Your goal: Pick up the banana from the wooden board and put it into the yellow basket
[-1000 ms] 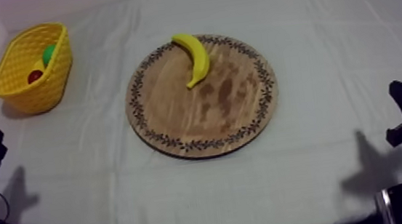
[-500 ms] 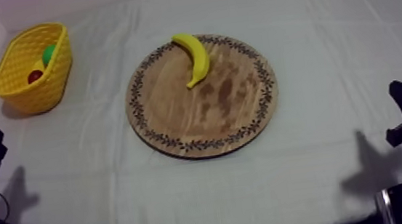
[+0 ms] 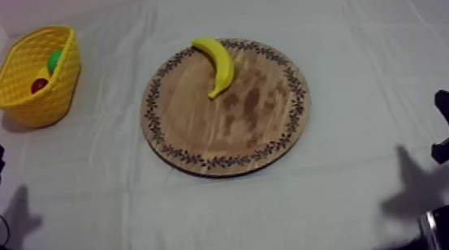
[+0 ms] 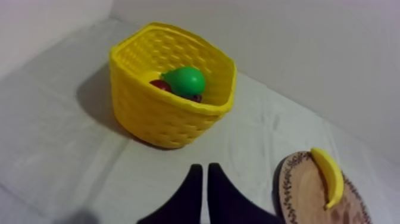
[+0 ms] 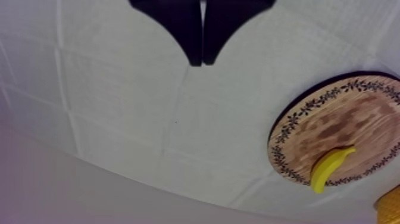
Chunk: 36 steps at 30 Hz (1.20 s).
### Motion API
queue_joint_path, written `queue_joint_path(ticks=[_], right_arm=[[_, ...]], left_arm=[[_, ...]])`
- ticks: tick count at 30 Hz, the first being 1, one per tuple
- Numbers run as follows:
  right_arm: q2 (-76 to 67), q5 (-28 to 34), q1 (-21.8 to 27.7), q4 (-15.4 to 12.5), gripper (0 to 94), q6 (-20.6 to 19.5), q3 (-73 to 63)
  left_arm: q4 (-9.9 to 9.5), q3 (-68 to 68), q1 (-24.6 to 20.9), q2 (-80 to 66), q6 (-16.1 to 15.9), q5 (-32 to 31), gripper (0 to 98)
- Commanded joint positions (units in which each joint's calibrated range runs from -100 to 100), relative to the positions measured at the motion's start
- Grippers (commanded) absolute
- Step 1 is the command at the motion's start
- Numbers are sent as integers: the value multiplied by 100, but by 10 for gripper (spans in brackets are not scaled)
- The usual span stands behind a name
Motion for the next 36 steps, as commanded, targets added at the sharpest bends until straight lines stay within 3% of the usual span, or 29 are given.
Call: queue_joint_path(ticks=[1, 6, 11, 15, 21, 36], right_arm=[[0, -6, 1, -3, 4, 0, -3], [0, -6, 1, -3, 4, -2, -3], [0, -6, 1, -3, 4, -1, -3], [0, -6, 1, -3, 4, 0, -3], [0, -6, 1, -3, 4, 0, -3], [0, -6, 1, -3, 4, 0, -3]], left_arm=[[1, 0, -5, -2, 160, 2, 12], [18, 0, -10, 17, 8, -17, 3], [325, -228, -16, 295, -284, -171, 1], [424, -940, 51, 758, -468, 169, 0], [430, -2177, 282, 1754, -716, 588, 0], [418, -4684, 1022, 4685, -1060, 894, 0]])
